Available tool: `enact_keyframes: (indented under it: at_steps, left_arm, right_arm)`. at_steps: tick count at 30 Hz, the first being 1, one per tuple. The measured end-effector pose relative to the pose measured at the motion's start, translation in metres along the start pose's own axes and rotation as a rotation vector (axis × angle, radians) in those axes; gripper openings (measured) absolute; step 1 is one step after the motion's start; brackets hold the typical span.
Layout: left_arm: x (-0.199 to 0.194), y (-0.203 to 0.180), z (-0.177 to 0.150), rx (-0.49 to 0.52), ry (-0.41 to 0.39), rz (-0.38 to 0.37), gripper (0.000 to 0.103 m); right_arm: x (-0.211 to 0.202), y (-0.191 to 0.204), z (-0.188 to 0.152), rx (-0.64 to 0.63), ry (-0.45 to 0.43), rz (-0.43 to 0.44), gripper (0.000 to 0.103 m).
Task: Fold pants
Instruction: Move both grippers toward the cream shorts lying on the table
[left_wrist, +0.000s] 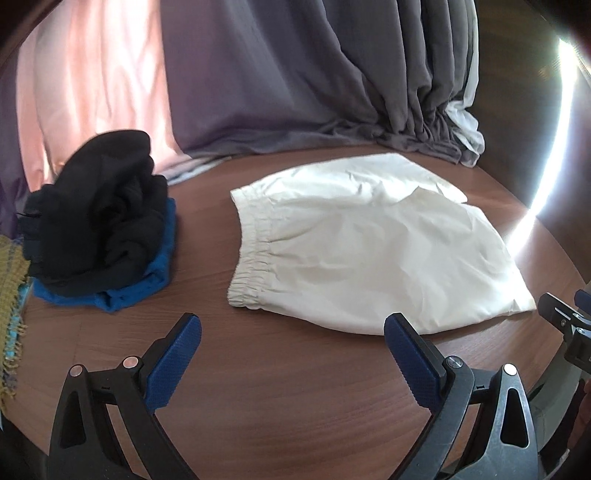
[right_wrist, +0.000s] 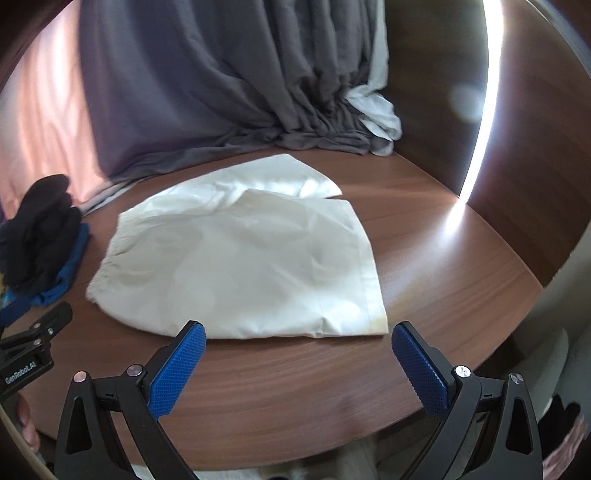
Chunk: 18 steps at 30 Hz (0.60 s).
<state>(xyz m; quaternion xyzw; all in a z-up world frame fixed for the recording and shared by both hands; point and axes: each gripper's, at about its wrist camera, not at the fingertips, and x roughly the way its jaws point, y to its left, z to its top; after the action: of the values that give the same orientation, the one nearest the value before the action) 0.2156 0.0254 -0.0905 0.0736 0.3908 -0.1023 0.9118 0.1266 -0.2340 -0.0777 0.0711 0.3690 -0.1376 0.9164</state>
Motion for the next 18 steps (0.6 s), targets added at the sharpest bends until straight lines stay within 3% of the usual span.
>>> enact_keyframes:
  at_steps: [18]
  left_arm:
    - [0.064, -0.001, 0.007, -0.028, 0.118, 0.019, 0.094]
  right_arm:
    - [0.056, -0.015, 0.005, 0.078, 0.05, -0.117, 0.102]
